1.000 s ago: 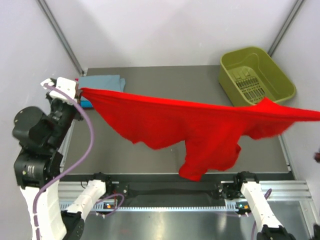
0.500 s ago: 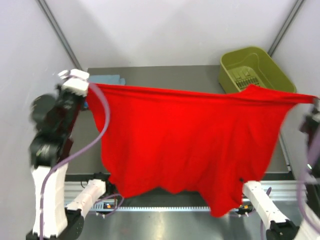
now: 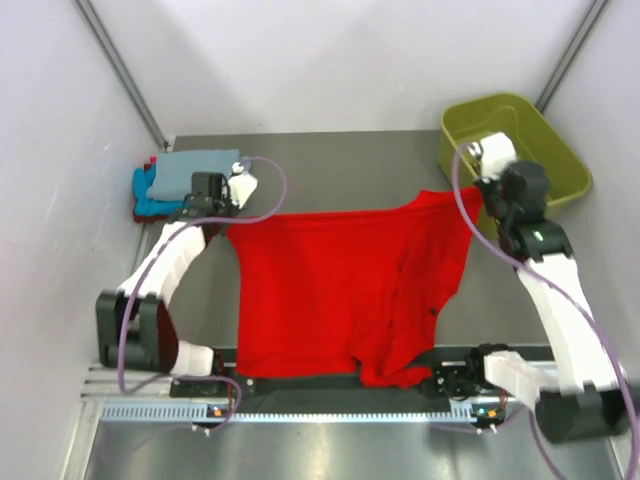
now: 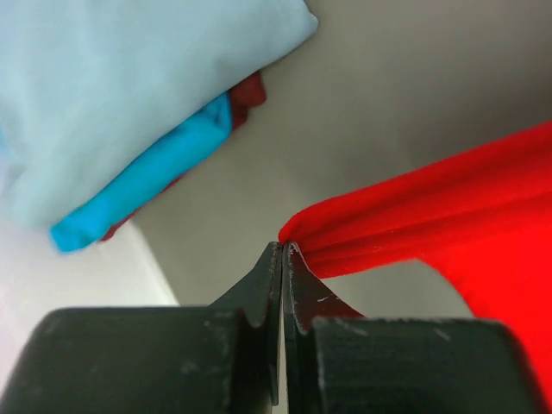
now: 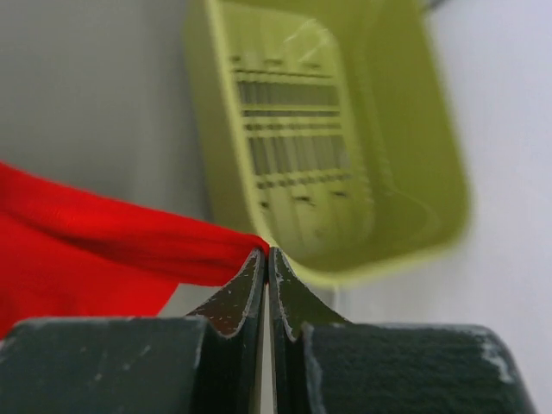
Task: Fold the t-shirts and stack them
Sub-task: Flatten the tshirt out
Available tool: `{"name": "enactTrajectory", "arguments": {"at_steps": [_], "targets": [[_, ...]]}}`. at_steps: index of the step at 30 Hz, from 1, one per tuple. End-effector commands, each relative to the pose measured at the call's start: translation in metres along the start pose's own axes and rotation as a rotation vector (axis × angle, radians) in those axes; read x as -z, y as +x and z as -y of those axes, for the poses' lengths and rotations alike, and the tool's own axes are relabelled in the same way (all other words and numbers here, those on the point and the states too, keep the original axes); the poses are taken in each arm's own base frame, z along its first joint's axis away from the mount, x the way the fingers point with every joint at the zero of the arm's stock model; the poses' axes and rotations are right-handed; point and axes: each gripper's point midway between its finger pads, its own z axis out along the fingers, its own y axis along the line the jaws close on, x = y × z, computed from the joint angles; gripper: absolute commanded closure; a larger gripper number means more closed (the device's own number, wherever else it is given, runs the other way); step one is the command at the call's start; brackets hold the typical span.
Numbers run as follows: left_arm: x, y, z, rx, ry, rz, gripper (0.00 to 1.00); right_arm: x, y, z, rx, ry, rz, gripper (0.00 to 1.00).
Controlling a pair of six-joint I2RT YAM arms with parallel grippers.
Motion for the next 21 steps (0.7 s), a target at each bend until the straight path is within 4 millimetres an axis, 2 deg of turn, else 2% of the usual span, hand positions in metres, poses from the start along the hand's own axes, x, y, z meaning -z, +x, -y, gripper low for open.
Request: {"name": "enactTrajectory", "arguments": {"at_steps": [1, 2, 3, 4, 5, 6, 7, 8, 9, 10, 12, 13, 14, 15, 16, 17, 21], "targets": [[-0.05, -0.03, -0.039, -0.008, -0.095, 0.04, 1.0, -0.056, -0.026, -0.018, -0.007, -0.048, 0.068, 1.0], [-0.062, -0.032, -0.04, -0.003, -0.085, 0.027, 1.0, -0.084, -0.012, -0.044, 0.011, -0.13, 0.012, 1.0], [-0.068, -0.051, -0.052, 0.003, -0.102, 0.054, 1.0, -0.098, -0.008, -0.054, 0.014, -0.166, -0.011, 1.0], [-0.093, -0.044, -0.045, 0.002, -0.071, 0.008, 1.0, -0.111, -0.006, -0.062, 0.013, -0.187, -0.023, 1.0], [-0.104, -0.048, -0.046, 0.001, -0.06, 0.005, 1.0, -0.137, 0.003, -0.078, 0.021, -0.229, -0.069, 1.0], [-0.108, -0.067, -0.058, 0.006, -0.076, 0.032, 1.0, -0.15, 0.006, -0.084, 0.027, -0.241, -0.089, 1.0], [-0.13, -0.058, -0.05, 0.0, -0.041, -0.014, 1.0, -0.163, -0.01, -0.081, 0.023, -0.233, -0.07, 1.0], [-0.139, -0.063, -0.05, 0.006, -0.034, -0.014, 1.0, -0.187, 0.007, -0.096, 0.041, -0.262, -0.123, 1.0], [-0.153, -0.072, -0.055, 0.011, -0.033, -0.009, 1.0, -0.198, 0.007, -0.099, 0.047, -0.264, -0.13, 1.0], [-0.159, -0.076, -0.056, 0.006, -0.027, -0.007, 1.0, -0.217, 0.0, -0.101, 0.065, -0.26, -0.127, 1.0], [-0.178, -0.084, -0.06, -0.008, -0.029, 0.003, 1.0, -0.235, -0.004, -0.103, 0.086, -0.248, -0.127, 1.0], [-0.183, -0.086, -0.063, -0.014, -0.042, 0.003, 1.0, -0.244, -0.017, -0.094, 0.094, -0.214, -0.105, 1.0], [-0.189, -0.087, -0.066, -0.024, -0.052, -0.002, 1.0, -0.256, -0.008, -0.1, 0.107, -0.212, -0.128, 1.0], [-0.19, -0.095, -0.077, -0.023, -0.087, 0.003, 1.0, -0.261, -0.008, -0.098, 0.114, -0.2, -0.129, 1.0], [-0.198, -0.091, -0.076, -0.021, -0.087, -0.01, 1.0, -0.266, -0.015, -0.094, 0.117, -0.185, -0.115, 1.0], [-0.201, -0.092, -0.078, -0.015, -0.093, -0.009, 1.0, -0.275, -0.009, -0.097, 0.119, -0.187, -0.128, 1.0], [-0.209, -0.099, -0.086, -0.004, -0.119, 0.004, 1.0, -0.3, -0.016, -0.091, 0.097, -0.152, -0.119, 1.0]]}}
